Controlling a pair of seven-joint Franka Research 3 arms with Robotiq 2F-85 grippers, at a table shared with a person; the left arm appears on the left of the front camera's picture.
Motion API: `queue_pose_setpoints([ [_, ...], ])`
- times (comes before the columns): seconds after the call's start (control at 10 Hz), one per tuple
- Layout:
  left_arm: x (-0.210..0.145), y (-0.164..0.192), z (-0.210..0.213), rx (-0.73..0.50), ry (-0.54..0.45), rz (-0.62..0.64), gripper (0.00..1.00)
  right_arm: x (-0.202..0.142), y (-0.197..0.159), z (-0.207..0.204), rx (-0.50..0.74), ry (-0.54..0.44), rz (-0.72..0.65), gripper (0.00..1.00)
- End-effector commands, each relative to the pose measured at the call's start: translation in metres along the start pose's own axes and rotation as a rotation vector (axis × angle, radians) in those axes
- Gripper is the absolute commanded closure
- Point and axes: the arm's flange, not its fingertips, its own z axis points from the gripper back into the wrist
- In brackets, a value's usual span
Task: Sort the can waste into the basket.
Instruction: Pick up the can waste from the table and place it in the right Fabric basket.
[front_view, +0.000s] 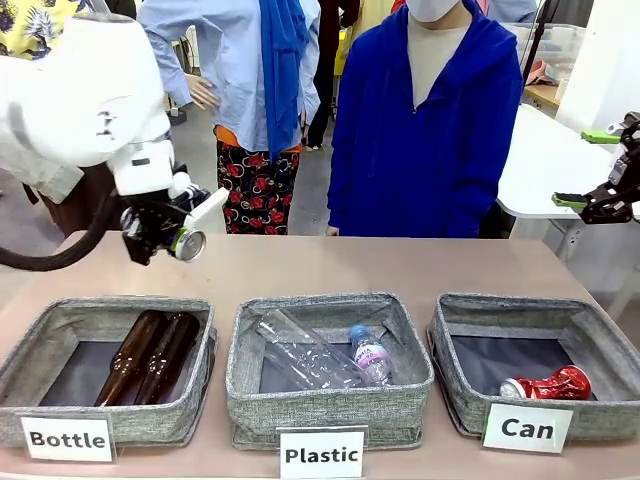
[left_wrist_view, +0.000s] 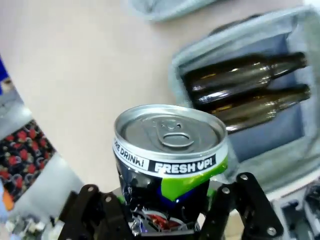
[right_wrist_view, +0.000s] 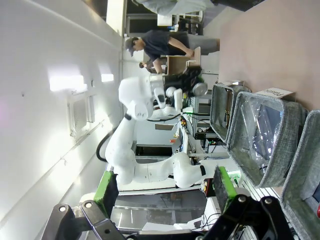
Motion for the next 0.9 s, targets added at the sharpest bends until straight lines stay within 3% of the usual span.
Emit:
queue_pose_setpoints([
  [0.0,0.027,-0.057,0.008,0.011,0.027,0.104,1.0,0.0,0.002,0.002,-0.002,0.014,0.018,0.0],
  [0.2,0.042,-0.091,0.003,0.06,0.068,0.136,1.0,0.0,0.002,0.002,-0.002,0.014,0.018,0.0],
  [0.3,0.027,-0.09,-0.001,0.025,0.062,0.134,1.0,0.0,0.002,0.002,-0.002,0.014,0.018,0.0],
  [0.4,0.043,-0.081,0.01,0.015,0.042,0.105,1.0,0.0,0.002,0.002,-0.002,0.014,0.018,0.0],
  [0.7,0.044,-0.091,0.006,0.017,0.034,0.112,1.0,0.0,0.002,0.002,-0.002,0.014,0.018,0.0],
  [0.8,0.054,-0.068,-0.008,0.019,-0.098,0.192,1.0,0.0,0.0,0.0,0.0,0.0,0.0,0.0],
])
